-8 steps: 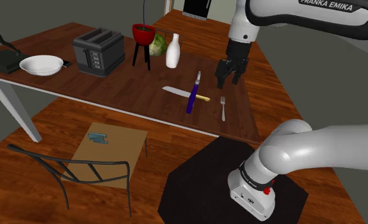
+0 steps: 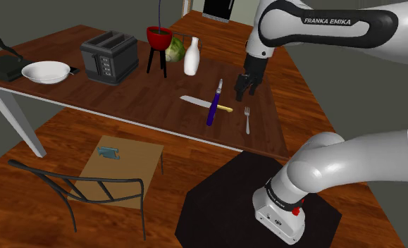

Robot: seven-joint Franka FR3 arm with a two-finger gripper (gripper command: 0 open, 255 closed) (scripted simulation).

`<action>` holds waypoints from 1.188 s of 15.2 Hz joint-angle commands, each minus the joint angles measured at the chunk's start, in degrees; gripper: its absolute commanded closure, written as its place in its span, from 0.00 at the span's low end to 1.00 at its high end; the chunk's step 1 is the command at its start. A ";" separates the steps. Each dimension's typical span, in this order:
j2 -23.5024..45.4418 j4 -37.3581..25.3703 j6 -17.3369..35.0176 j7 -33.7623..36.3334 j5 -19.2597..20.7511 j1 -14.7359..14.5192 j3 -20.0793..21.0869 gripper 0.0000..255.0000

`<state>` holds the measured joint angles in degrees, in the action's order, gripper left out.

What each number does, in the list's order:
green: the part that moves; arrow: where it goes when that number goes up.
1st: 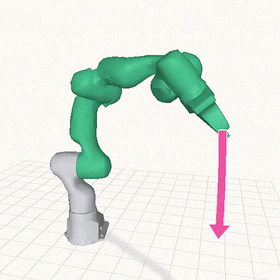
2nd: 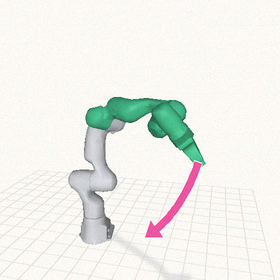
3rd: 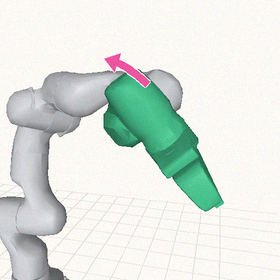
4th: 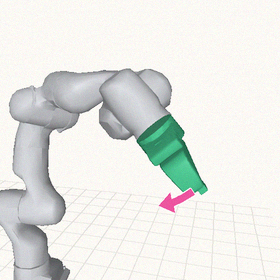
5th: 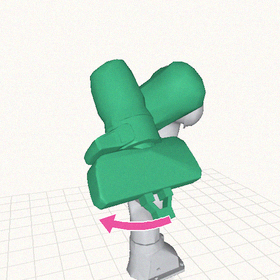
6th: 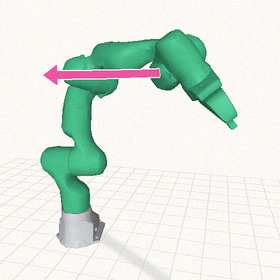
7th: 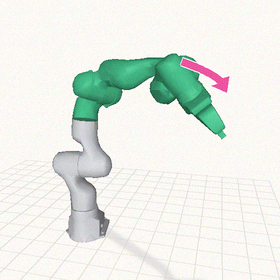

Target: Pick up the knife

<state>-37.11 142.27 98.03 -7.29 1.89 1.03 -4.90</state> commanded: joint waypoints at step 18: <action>36.26 -8.14 36.53 -36.78 -3.96 -3.37 -12.66 0.00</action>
<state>-3.22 135.34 133.03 -41.95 -0.85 -1.97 -17.47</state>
